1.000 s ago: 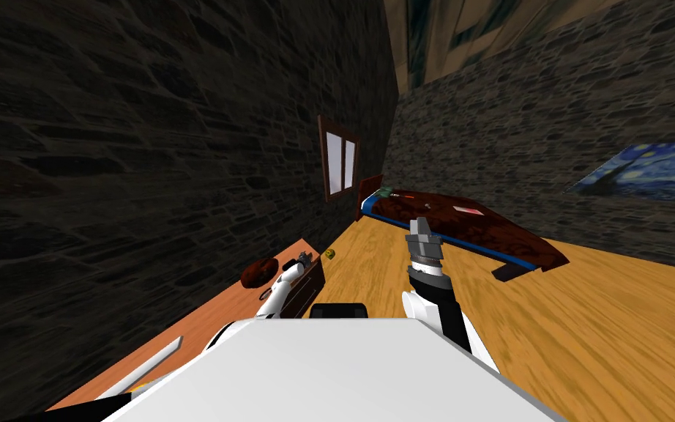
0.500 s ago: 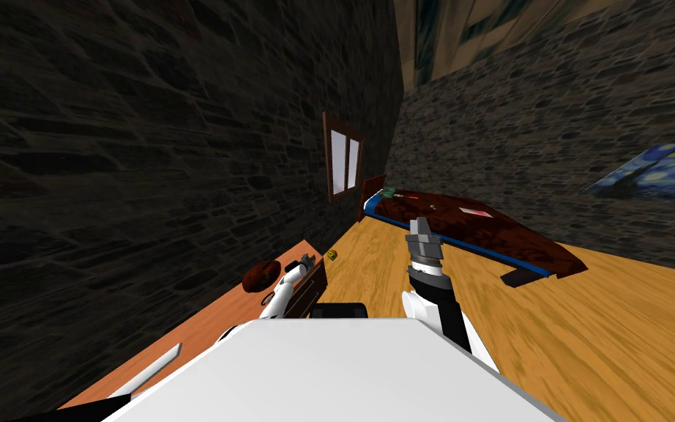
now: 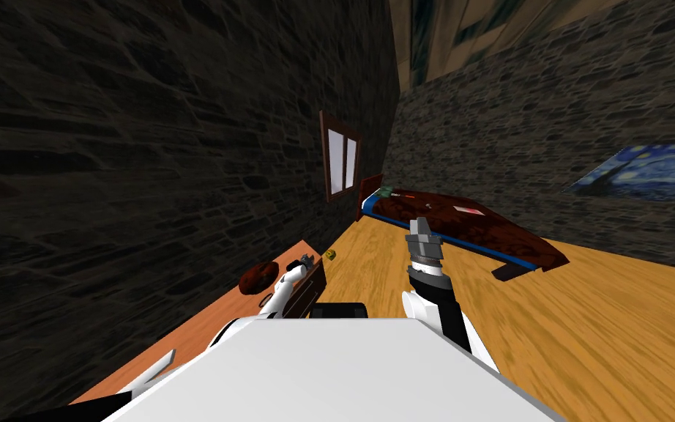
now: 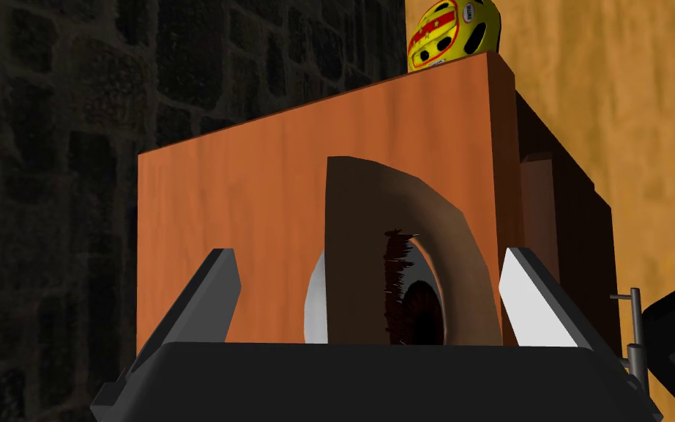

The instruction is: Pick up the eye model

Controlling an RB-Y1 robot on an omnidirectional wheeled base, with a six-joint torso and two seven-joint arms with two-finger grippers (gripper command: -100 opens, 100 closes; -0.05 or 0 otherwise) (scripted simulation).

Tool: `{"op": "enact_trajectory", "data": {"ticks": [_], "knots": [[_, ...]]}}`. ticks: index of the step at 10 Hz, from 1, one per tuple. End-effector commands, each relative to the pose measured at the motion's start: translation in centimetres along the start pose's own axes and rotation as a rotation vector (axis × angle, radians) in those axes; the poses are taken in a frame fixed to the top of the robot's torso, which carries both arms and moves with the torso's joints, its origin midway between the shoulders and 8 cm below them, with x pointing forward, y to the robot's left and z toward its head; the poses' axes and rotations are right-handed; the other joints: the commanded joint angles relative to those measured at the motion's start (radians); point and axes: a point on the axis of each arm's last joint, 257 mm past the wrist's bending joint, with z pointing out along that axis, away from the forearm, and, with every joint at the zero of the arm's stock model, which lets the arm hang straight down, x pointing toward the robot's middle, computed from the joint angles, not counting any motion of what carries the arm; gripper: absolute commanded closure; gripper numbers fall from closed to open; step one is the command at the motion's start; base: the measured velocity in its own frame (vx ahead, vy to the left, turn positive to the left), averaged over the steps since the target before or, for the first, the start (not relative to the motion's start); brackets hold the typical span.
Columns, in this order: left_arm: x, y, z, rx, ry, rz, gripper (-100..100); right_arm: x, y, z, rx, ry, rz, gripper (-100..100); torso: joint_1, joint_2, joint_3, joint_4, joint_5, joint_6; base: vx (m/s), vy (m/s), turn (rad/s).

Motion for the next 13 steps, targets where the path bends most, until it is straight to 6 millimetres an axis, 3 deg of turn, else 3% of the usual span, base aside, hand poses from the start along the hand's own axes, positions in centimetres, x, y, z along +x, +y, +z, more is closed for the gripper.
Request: {"op": "enact_trajectory", "data": {"ticks": [1,13], "knots": [[-0.2,-0.2,0.1,0.006,-0.007,-0.001,-100,0.0,0.0,0.0,0.0,0.0,0.0,0,0.0,0.0,0.0,0.0,0.0,0.0,-0.014,0.001,-0.064],[-2.1,-1.4,0.7,0.034,-0.041,-0.032,-100,0.0,0.0,0.0,0.0,0.0,0.0,0,0.0,0.0,0.0,0.0,0.0,0.0,-0.008,0.0,-0.043]]}}
